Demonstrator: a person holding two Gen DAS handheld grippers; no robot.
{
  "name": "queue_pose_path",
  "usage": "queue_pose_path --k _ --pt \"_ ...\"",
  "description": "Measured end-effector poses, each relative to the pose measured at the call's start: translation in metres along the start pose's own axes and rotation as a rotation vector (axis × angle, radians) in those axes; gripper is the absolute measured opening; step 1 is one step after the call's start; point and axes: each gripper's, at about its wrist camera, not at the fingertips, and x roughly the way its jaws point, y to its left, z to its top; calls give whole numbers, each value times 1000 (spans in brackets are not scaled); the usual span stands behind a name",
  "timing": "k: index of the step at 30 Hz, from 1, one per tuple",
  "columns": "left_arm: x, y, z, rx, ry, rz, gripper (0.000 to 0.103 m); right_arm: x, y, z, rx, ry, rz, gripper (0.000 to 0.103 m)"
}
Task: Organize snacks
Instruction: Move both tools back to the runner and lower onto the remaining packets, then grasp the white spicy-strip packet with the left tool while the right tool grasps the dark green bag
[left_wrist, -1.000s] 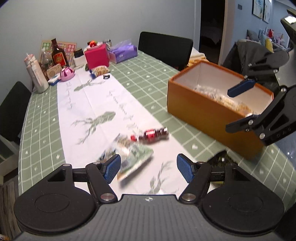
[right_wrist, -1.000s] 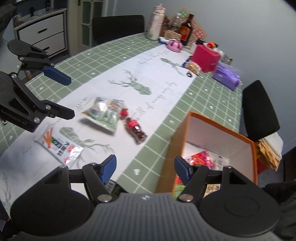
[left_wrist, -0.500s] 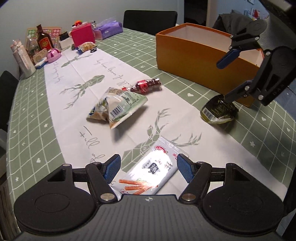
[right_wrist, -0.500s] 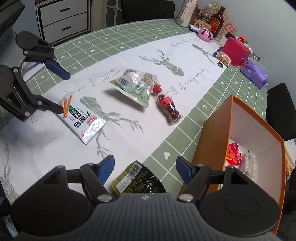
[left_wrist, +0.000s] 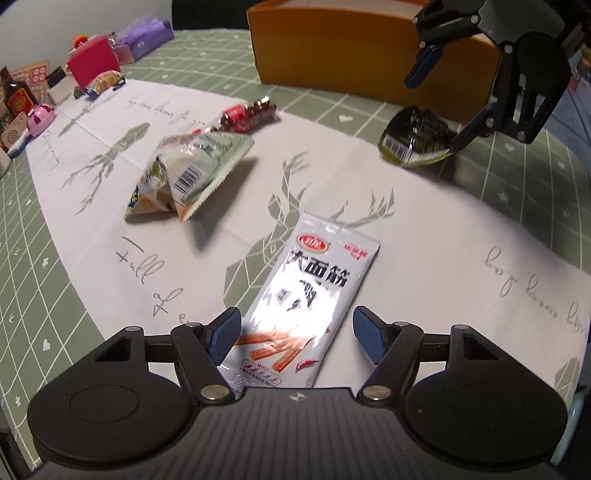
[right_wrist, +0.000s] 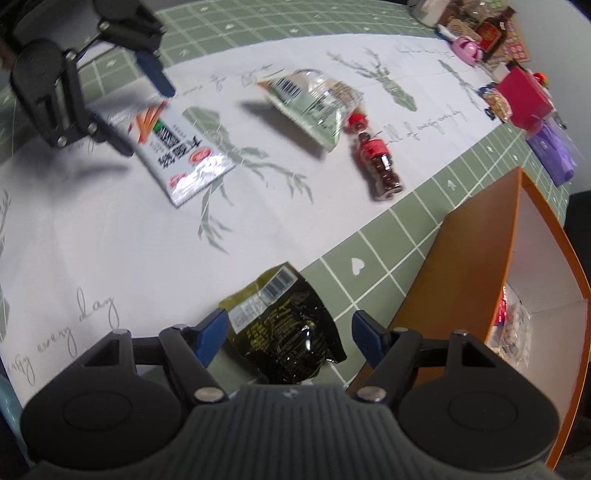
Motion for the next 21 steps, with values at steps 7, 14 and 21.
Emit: queue_pose_path --k 7,14,21 --pt "12 10 0 -28 42 4 86 18 0 0 -36 71 -9 71" --pt "14 14 -2 -80 36 -23 87 32 -8 -1 13 112 60 43" --pt "6 5 -10 -66 62 -37 74 28 -4 -3 40 85 96 35"
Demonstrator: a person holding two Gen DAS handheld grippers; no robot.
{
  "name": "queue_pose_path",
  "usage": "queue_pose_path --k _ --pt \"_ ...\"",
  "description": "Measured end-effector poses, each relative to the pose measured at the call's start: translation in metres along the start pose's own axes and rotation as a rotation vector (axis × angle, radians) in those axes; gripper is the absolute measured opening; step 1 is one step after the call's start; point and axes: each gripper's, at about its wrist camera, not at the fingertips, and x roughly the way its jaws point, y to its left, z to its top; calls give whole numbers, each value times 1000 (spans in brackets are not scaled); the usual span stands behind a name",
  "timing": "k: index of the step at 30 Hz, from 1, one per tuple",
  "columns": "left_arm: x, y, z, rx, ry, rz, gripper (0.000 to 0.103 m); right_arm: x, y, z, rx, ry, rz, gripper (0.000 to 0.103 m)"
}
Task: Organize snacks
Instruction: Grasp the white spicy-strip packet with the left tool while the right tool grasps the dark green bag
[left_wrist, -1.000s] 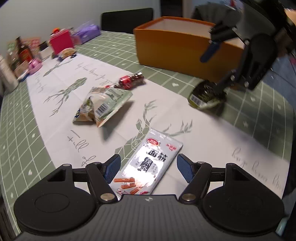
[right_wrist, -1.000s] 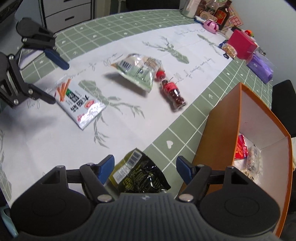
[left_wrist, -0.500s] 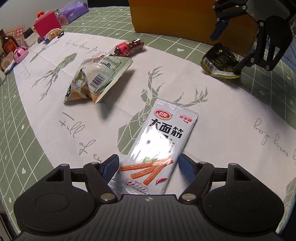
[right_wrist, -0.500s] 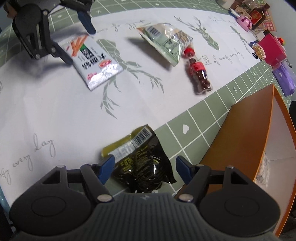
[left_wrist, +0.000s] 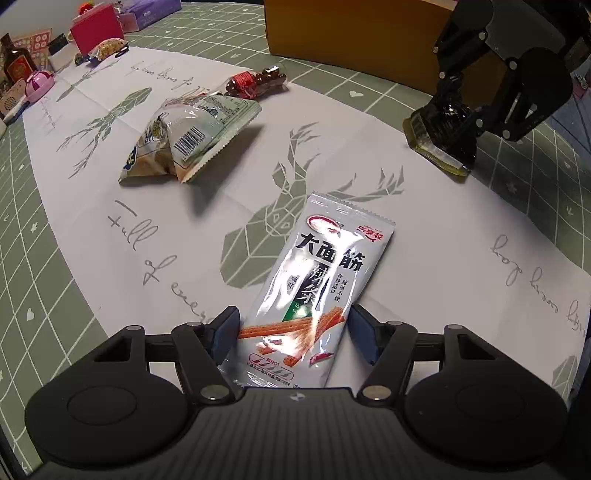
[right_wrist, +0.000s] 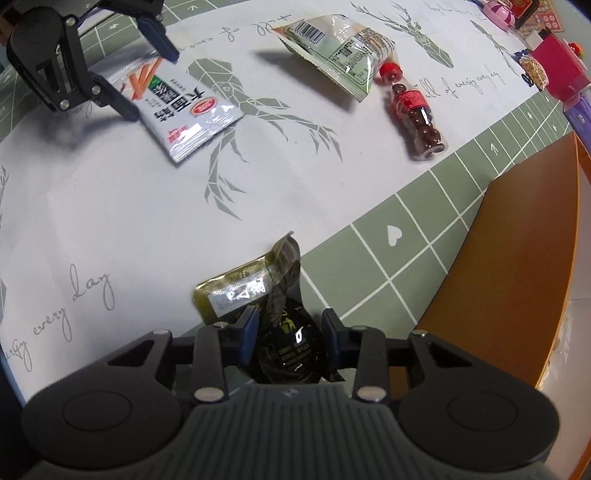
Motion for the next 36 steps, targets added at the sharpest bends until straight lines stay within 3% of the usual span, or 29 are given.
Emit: queue_pose_path --k 7,15,26,30,32,33,34,36 --pt "-9 -14 -17 1 64 -12 73 -1 8 9 89 -78 38 32" --pt "-7 -24 -15 51 19 16 85 2 9 16 170 -124 93 34" --pt "3 -23 -8 59 3 -50 89 2 6 4 161 -115 136 55" --pt "3 -23 -9 51 -1 -55 89 5 10 3 140 -101 142 57" --pt "2 -23 -9 48 -3 -57 86 3 11 3 135 -101 123 46" --pt "1 -24 -9 49 -1 -64 79 3 10 3 141 -101 126 42" --pt "0 -25 -9 57 -3 -62 69 2 9 3 145 -97 124 39" --pt "-2 -28 -9 71 -3 -54 66 2 10 2 143 -100 119 39"
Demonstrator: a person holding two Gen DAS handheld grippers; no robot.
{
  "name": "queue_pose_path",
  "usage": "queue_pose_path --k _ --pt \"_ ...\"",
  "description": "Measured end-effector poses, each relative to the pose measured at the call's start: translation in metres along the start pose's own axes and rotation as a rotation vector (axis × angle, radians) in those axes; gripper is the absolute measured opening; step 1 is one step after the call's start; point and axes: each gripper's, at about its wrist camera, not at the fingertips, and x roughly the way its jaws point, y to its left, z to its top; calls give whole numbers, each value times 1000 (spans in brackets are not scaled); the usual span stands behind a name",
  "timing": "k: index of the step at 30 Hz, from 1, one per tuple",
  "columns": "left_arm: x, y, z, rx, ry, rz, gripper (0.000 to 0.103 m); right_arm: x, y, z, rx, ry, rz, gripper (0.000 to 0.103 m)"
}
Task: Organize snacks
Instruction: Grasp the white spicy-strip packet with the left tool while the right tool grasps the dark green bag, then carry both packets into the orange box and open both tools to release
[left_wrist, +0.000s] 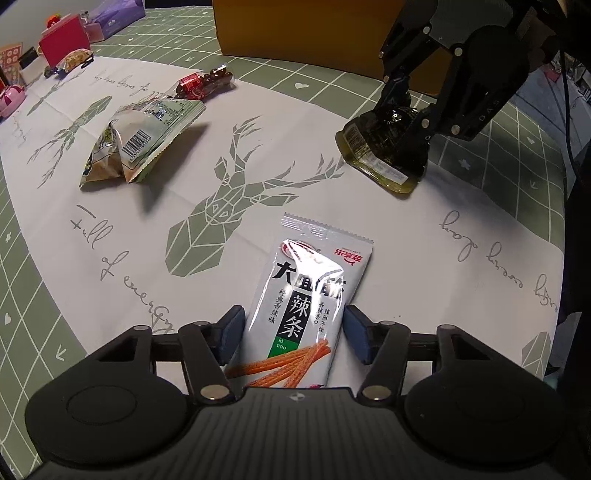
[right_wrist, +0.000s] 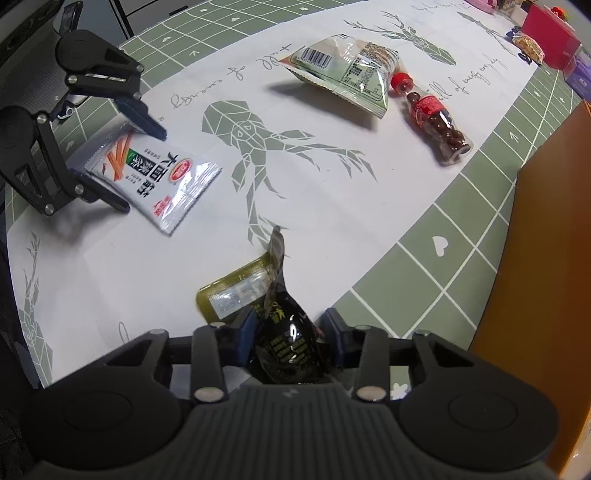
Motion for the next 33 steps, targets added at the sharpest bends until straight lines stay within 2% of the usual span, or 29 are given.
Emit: queue_pose_path --k 12,22,33 --pt "-8 -4 -3 22 8 37 61 -4 -2 -2 20 -2 -28 38" --pt "-37 -3 13 -4 -74 49 60 -21 -7 3 32 -48 -47 38" --pt "-52 -19 41 25 -105 83 59 -46 6 9 -17 -89 -74 38"
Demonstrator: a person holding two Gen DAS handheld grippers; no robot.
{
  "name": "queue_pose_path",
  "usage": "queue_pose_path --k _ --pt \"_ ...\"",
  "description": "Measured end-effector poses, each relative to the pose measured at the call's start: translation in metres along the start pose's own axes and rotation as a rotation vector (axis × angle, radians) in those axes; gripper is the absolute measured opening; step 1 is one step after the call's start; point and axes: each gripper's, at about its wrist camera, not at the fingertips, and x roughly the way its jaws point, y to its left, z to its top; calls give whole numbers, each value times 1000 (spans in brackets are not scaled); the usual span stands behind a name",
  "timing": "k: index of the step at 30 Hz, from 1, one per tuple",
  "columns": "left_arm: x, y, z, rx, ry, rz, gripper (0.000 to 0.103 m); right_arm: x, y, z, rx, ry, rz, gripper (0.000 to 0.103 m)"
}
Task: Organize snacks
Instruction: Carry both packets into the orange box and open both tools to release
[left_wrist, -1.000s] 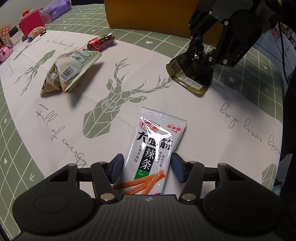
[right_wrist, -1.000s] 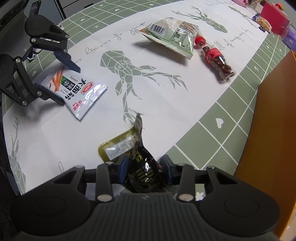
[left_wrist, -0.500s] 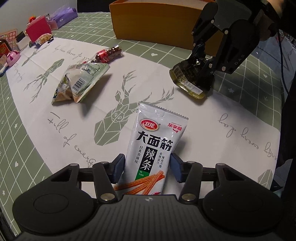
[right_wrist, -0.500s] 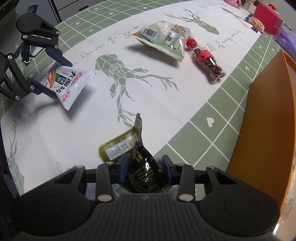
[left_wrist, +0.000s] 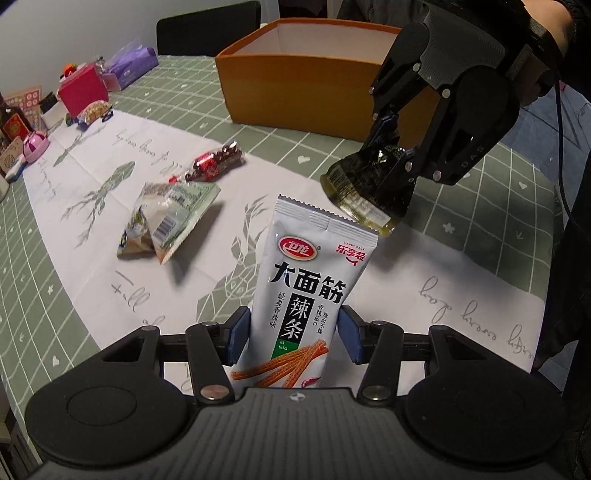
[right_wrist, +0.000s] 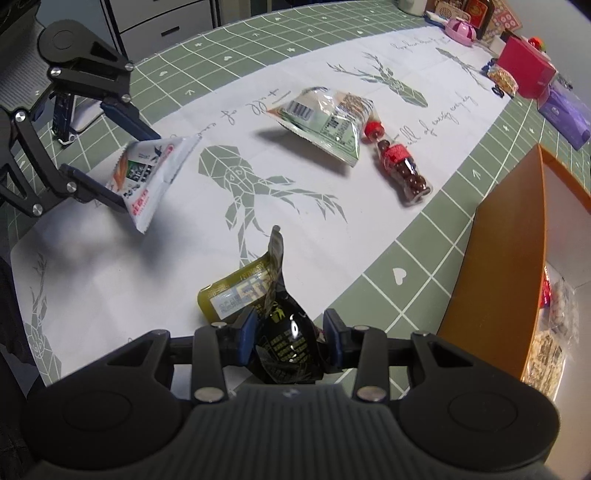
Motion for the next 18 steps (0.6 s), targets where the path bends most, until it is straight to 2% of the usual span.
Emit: queue_pose_path --k 8,18 --pt "-13 -14 35 33 -56 29 59 -30 3 0 -47 -40 -29 38" --pt "-26 -36 91 120 -119 47 59 -94 -21 -7 -72 -91 -138 38"
